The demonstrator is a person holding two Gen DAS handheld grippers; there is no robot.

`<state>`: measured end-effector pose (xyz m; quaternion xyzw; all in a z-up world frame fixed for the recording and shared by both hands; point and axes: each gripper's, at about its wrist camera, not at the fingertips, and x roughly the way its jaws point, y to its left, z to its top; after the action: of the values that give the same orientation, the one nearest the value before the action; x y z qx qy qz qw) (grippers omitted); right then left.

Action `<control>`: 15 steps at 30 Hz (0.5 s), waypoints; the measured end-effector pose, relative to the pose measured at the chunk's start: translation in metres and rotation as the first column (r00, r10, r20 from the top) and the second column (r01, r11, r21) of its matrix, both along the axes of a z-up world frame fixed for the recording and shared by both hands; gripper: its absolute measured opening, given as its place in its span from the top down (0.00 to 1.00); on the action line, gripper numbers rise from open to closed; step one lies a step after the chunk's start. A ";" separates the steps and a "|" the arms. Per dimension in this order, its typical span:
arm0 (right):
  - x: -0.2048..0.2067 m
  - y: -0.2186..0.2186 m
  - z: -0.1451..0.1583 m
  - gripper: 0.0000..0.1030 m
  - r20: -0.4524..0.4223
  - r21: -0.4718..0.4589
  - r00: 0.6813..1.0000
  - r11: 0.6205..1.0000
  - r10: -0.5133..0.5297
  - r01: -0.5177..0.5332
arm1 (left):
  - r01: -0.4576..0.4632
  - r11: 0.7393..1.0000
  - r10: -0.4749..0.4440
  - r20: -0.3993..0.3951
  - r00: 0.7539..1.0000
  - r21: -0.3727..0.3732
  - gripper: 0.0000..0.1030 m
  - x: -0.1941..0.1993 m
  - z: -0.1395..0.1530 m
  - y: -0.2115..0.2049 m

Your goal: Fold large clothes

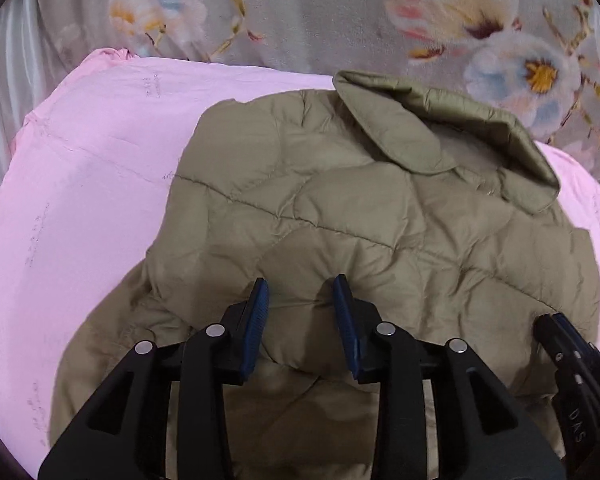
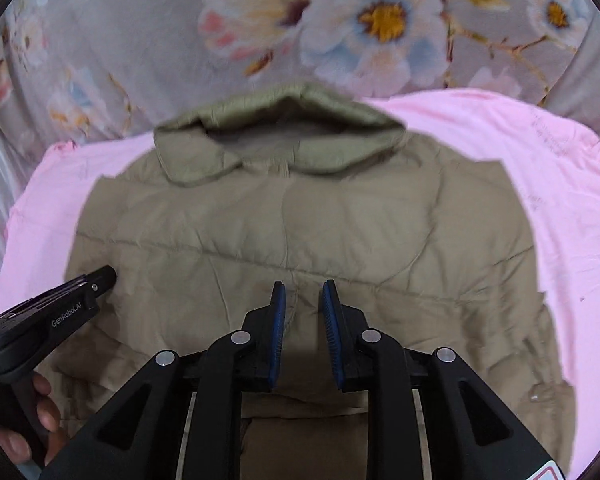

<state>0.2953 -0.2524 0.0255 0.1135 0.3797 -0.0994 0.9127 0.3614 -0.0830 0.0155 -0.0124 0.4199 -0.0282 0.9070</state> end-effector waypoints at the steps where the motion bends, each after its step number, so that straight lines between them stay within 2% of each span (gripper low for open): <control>1: 0.001 0.003 -0.007 0.81 -0.006 -0.003 1.000 1.000 0.002 -0.002 | 0.006 0.999 -0.007 0.024 1.000 0.032 0.68 -0.002 -0.005 -0.004; 4: 0.000 0.010 -0.019 0.81 0.002 -0.025 1.000 1.000 0.003 -0.003 | 0.018 0.996 -0.024 0.062 0.998 0.091 0.68 -0.008 -0.015 -0.012; 9: 0.004 0.018 -0.026 0.81 0.004 -0.087 1.000 0.996 -0.002 0.003 | 0.009 0.995 -0.017 0.085 0.996 0.095 0.68 -0.008 -0.022 -0.014; 15: 0.003 0.015 -0.028 0.81 0.008 -0.075 1.000 0.997 -0.004 0.005 | 0.008 0.994 -0.017 0.087 0.996 0.107 0.68 -0.010 -0.023 -0.015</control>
<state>0.2984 -0.2378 -0.0027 0.0806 0.3719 -0.1150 0.9176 0.3518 -0.0983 -0.0072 0.0398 0.3805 -0.0120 0.9238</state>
